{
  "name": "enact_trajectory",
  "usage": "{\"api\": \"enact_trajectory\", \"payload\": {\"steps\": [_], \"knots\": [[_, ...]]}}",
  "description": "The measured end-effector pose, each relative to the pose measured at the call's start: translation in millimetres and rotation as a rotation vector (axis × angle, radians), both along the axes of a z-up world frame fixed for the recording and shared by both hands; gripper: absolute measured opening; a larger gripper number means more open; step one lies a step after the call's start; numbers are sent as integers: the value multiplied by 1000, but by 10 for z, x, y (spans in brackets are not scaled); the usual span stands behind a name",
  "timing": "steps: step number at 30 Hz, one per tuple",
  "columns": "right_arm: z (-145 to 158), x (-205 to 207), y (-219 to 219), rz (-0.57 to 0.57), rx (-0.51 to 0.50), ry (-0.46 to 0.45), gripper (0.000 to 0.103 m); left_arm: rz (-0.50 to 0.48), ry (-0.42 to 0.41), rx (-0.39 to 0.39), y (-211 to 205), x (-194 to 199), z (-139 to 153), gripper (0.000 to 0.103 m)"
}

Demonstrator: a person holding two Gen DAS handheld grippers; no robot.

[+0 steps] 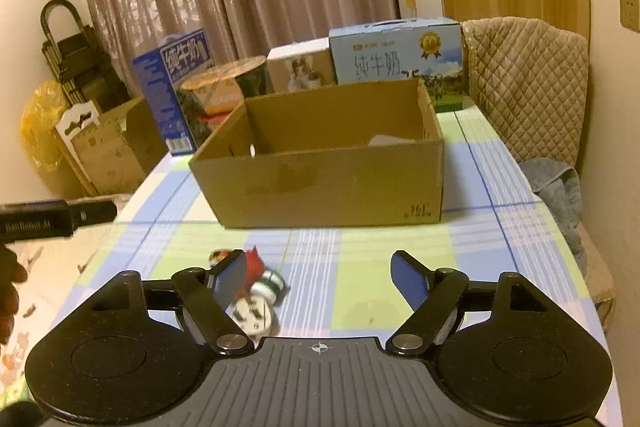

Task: Organize rigid objects
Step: 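Move both grippers back toward the figurine and white plug on the table, then grasp the white three-pin plug with the right gripper while the left approaches the red cat figurine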

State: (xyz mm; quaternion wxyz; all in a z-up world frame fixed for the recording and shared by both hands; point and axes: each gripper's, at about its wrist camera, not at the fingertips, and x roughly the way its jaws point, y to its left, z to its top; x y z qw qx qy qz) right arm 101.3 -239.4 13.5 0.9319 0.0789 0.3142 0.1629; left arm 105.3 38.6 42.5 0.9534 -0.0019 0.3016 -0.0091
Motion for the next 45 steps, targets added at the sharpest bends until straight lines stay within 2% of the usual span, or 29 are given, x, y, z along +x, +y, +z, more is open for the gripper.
{"api": "enact_trajectory", "payload": {"steps": [13,17,23,25,30,36,43,45], "knots": [[-458,-62,370,24,-50,0,77,46,80,-50,191,70,-552,102],[-683,-3,517,24,-56,5,77,41,88,-7,197,144,-757,102],[-977,82,769,92,-85,20,77,39,55,1,264,170,-999,102],[-1055,104,844,116,-95,25,77,28,55,-32,312,198,-1013,102],[-1187,211,990,143,-110,25,77,24,90,-50,406,282,-1069,102],[-1275,354,1114,138,-118,29,76,-8,157,43,367,368,-1155,102],[-1388,470,1246,152,-165,48,74,-24,155,58,356,375,-1175,102],[-1417,497,1264,155,-167,59,67,-27,160,59,348,383,-1183,102]]}}
